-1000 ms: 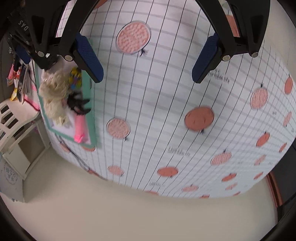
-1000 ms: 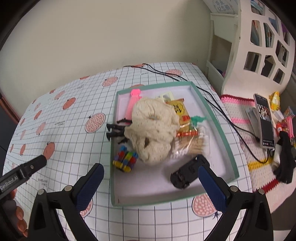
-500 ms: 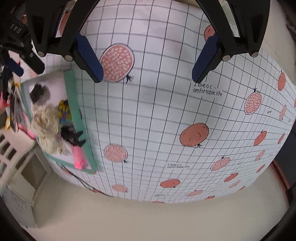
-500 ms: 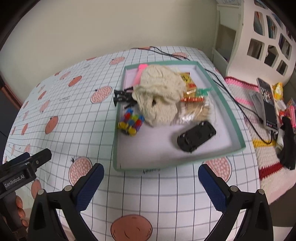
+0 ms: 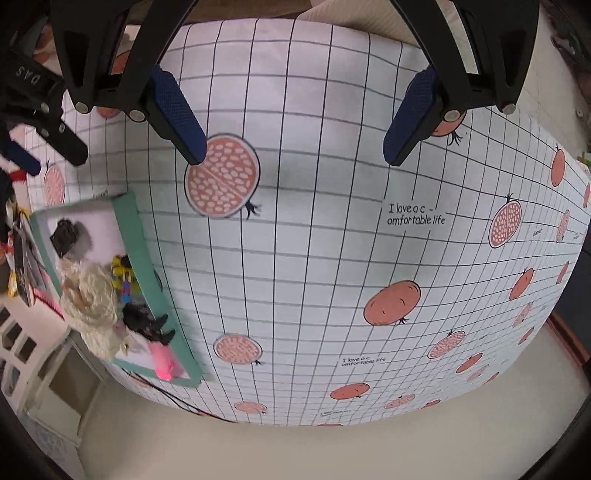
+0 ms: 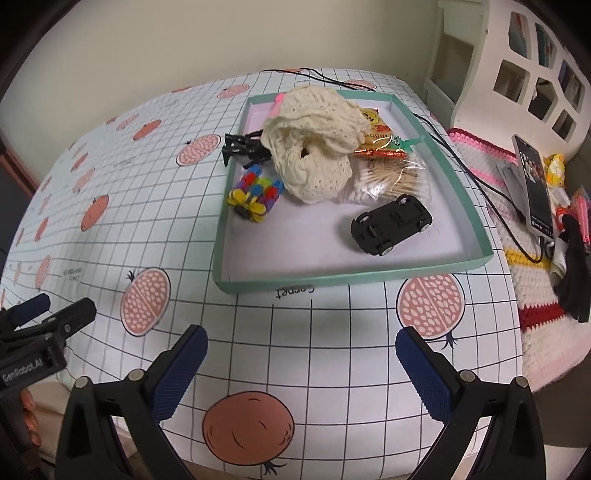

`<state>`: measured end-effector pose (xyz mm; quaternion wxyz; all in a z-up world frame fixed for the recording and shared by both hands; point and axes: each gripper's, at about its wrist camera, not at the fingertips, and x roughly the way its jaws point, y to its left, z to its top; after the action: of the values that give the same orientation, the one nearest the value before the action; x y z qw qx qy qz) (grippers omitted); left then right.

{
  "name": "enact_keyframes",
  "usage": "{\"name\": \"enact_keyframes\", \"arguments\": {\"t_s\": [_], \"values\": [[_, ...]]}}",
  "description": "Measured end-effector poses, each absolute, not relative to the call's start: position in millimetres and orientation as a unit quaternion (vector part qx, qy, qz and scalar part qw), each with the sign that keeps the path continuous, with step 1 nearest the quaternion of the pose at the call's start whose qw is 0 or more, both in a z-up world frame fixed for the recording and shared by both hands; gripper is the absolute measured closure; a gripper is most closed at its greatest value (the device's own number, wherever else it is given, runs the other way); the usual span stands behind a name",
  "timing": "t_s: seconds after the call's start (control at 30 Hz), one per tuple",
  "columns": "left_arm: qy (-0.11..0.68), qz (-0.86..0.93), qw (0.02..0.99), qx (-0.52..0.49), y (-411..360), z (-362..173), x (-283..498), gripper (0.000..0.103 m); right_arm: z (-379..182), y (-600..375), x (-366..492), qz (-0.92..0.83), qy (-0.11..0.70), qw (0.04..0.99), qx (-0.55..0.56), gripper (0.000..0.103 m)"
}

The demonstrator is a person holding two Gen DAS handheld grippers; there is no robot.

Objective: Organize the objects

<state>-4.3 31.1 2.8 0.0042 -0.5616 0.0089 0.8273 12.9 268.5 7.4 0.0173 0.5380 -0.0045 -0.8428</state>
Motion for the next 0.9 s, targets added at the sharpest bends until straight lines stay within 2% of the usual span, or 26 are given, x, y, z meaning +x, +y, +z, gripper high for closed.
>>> {"name": "enact_keyframes", "arguments": {"t_s": [0.9], "values": [[-0.002, 0.817, 0.006, -0.577, 23.4, -5.4, 3.0, 0.006, 7.0, 269.0, 14.7, -0.850, 0.009, 0.006, 0.527, 0.000]]}}
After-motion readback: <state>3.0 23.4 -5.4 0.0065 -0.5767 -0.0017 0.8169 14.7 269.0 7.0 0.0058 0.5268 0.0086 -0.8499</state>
